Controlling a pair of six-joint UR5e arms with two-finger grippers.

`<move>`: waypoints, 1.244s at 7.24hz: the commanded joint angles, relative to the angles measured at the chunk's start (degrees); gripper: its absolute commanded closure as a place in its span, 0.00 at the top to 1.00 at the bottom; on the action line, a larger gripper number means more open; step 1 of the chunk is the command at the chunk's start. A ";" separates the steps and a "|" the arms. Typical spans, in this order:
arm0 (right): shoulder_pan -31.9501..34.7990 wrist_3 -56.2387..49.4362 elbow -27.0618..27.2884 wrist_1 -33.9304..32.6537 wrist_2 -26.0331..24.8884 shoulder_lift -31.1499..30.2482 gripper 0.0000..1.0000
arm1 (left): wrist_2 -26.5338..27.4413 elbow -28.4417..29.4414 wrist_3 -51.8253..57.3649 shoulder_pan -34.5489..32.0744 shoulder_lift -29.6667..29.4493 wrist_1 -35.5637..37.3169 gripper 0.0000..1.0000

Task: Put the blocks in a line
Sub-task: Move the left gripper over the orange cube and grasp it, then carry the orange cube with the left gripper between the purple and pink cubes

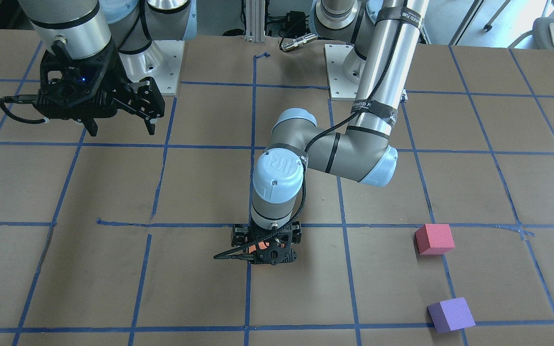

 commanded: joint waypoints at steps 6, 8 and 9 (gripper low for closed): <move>0.01 0.09 0.09 0.35 -0.08 0.04 1.00 | 0.59 3.70 6.66 7.26 4.52 -10.42 0.01; 0.01 0.09 0.27 0.18 0.00 0.04 1.00 | 4.69 4.22 7.94 11.66 6.90 -12.38 0.02; 0.01 0.09 0.36 0.26 -0.08 0.04 1.00 | 4.72 4.05 9.77 17.52 7.26 -12.21 0.02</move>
